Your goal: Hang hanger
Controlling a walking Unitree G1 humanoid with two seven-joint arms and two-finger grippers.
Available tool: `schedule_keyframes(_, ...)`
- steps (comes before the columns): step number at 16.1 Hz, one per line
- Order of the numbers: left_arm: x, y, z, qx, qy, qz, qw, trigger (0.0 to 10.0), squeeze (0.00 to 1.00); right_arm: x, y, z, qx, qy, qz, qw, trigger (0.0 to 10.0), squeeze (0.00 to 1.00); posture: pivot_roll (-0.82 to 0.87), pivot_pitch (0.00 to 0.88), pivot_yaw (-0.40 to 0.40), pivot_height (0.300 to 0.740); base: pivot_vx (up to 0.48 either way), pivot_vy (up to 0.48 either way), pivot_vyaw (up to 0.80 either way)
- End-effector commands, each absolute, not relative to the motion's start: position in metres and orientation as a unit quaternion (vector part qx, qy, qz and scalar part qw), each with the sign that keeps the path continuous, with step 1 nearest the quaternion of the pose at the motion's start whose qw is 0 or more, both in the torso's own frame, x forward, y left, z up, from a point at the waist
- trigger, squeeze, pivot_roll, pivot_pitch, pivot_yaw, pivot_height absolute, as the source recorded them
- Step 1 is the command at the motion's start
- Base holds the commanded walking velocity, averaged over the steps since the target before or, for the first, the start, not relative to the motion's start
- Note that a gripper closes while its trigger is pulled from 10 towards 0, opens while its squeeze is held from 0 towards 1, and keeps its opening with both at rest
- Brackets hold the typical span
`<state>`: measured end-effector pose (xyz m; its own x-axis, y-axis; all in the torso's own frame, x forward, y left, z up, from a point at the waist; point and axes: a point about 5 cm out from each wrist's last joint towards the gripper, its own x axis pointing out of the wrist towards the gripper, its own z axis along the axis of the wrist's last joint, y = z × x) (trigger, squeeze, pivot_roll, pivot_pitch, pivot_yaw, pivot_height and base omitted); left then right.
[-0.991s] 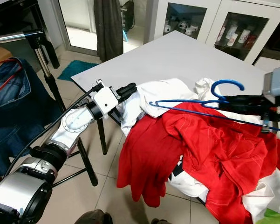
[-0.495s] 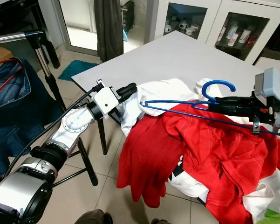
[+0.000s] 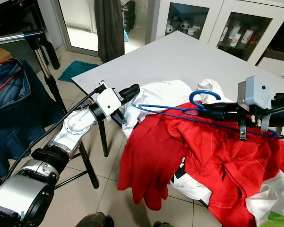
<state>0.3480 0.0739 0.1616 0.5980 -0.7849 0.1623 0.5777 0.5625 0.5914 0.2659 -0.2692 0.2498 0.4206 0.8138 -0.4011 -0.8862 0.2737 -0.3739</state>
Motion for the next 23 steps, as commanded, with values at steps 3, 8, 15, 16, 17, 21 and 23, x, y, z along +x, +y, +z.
schedule_keyframes(3,0.347,0.071,0.168,0.258,-0.229,-0.402,0.848,10.0,0.0,0.268,-0.278,0.257,-0.298,0.065,0.508,0.805,10.0,0.0,0.07,0.047,0.005,0.74,0.0,0.0,0.0)
schedule_keyframes(8,0.347,0.068,0.169,0.256,-0.23,-0.405,0.847,10.0,0.0,0.264,-0.295,0.263,-0.313,0.08,0.478,0.817,10.0,0.0,0.06,0.047,0.007,0.74,0.0,0.0,0.0)
schedule_keyframes(15,0.347,0.067,0.169,0.256,-0.23,-0.406,0.846,10.0,0.0,0.268,-0.281,0.258,-0.303,0.061,0.49,0.815,10.0,0.0,0.06,0.043,0.009,0.74,0.0,0.0,0.0)
schedule_keyframes(16,0.347,0.067,0.17,0.257,-0.23,-0.406,0.846,10.0,0.0,0.269,-0.278,0.257,-0.302,0.059,0.493,0.814,10.0,0.0,0.06,0.041,0.01,0.74,0.0,0.0,0.0)
schedule_keyframes(17,0.347,0.067,0.17,0.258,-0.231,-0.406,0.846,10.0,0.0,0.27,-0.272,0.254,-0.302,0.055,0.496,0.812,10.0,0.0,0.06,0.04,0.009,0.74,0.0,0.0,0.0)
schedule_keyframes(21,0.347,0.067,0.172,0.26,-0.234,-0.407,0.844,10.0,0.0,0.274,-0.263,0.248,-0.311,0.058,0.477,0.82,10.0,0.0,0.06,0.036,0.011,0.74,0.0,0.0,0.0)
schedule_keyframes(23,0.348,0.066,0.174,0.261,-0.236,-0.409,0.842,10.0,0.0,0.275,-0.271,0.242,-0.34,0.086,0.45,0.821,10.0,0.0,0.06,0.035,0.014,0.74,0.0,0.0,0.0)
